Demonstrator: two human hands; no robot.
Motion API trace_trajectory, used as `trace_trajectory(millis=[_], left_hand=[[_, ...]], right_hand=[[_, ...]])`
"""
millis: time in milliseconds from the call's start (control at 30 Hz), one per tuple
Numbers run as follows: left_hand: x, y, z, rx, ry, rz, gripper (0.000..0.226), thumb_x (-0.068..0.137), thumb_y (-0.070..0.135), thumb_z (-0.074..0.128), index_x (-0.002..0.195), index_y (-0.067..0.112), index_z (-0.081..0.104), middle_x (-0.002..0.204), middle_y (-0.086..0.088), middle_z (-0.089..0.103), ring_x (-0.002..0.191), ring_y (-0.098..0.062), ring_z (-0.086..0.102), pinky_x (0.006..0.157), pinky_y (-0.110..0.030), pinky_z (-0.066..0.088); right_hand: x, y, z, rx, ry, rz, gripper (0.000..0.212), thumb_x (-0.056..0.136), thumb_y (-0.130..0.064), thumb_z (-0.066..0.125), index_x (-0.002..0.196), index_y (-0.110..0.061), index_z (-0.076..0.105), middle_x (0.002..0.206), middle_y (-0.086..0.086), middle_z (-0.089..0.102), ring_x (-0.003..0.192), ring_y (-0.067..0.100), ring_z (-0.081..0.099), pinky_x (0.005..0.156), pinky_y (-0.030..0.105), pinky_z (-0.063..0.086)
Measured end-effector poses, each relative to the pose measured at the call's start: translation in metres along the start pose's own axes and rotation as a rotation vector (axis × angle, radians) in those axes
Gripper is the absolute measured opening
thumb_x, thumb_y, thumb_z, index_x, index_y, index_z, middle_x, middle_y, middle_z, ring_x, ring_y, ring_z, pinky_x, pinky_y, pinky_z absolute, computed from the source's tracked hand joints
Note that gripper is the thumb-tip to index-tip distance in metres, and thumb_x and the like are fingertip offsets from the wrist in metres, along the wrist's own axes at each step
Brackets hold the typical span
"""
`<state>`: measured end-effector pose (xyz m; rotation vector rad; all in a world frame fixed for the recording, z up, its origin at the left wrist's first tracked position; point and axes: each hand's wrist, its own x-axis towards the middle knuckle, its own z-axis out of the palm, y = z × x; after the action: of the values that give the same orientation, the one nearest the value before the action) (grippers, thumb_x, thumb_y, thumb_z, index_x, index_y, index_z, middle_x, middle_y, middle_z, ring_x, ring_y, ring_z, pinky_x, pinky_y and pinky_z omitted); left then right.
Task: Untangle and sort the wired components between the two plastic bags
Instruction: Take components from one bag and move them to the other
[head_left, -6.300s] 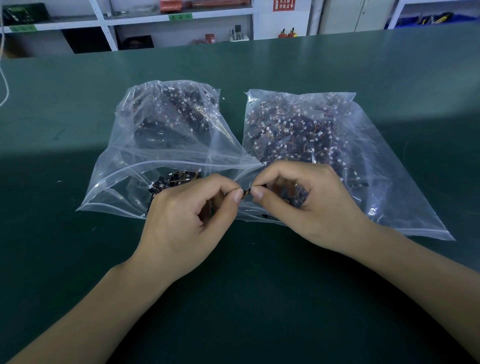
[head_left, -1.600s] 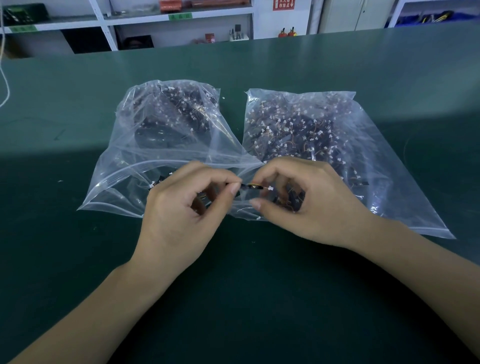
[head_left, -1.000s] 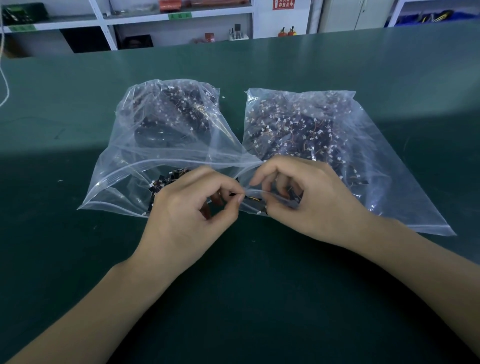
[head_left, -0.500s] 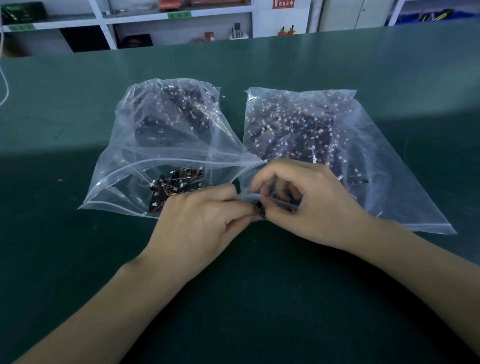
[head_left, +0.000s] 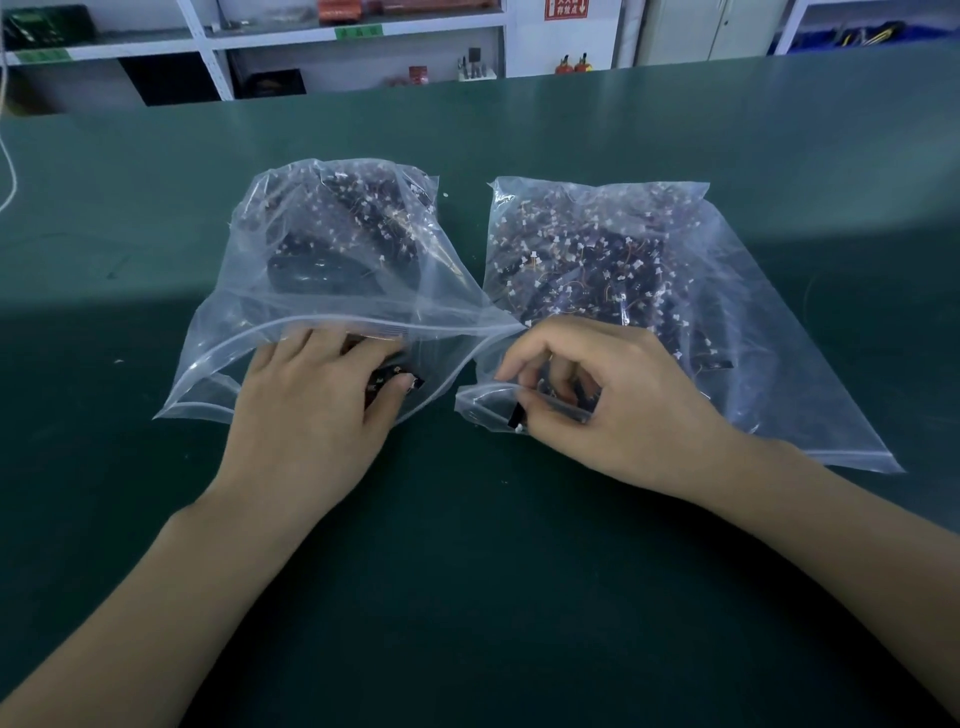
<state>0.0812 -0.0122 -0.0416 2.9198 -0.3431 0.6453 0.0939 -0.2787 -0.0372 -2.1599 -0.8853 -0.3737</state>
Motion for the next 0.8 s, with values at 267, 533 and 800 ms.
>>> trace_trajectory(millis=[267, 533, 800], left_hand=[[0.002, -0.003, -0.006, -0.046, -0.004, -0.015, 0.011, 0.089, 0.043, 0.076, 0.095, 0.035, 0.08, 0.09, 0.013, 0.07, 0.095, -0.022, 0.063, 0.088, -0.039, 0.042], [0.0, 0.0, -0.004, -0.119, 0.088, 0.014, 0.007, 0.089, 0.037, 0.078, 0.087, 0.03, 0.077, 0.1, 0.015, 0.066, 0.095, -0.015, 0.061, 0.082, -0.032, 0.043], [0.0, 0.008, -0.007, -0.209, 0.267, 0.131, 0.007, 0.102, 0.029, 0.069, 0.096, 0.027, 0.071, 0.1, 0.015, 0.064, 0.089, -0.011, 0.058, 0.068, -0.031, 0.047]], right_hand=[[-0.001, -0.001, 0.002, -0.024, -0.042, 0.007, 0.02, 0.088, -0.023, 0.082, 0.106, -0.026, 0.072, 0.089, -0.016, 0.066, 0.065, 0.017, 0.061, 0.061, 0.028, 0.051], [-0.002, 0.0, 0.001, -0.002, -0.021, 0.011, 0.018, 0.092, -0.028, 0.08, 0.107, -0.025, 0.071, 0.091, -0.014, 0.068, 0.063, 0.018, 0.062, 0.063, 0.019, 0.045], [-0.002, 0.001, 0.002, 0.005, -0.013, 0.026, 0.016, 0.095, -0.026, 0.078, 0.109, -0.023, 0.072, 0.09, -0.015, 0.068, 0.064, 0.018, 0.063, 0.063, 0.02, 0.047]])
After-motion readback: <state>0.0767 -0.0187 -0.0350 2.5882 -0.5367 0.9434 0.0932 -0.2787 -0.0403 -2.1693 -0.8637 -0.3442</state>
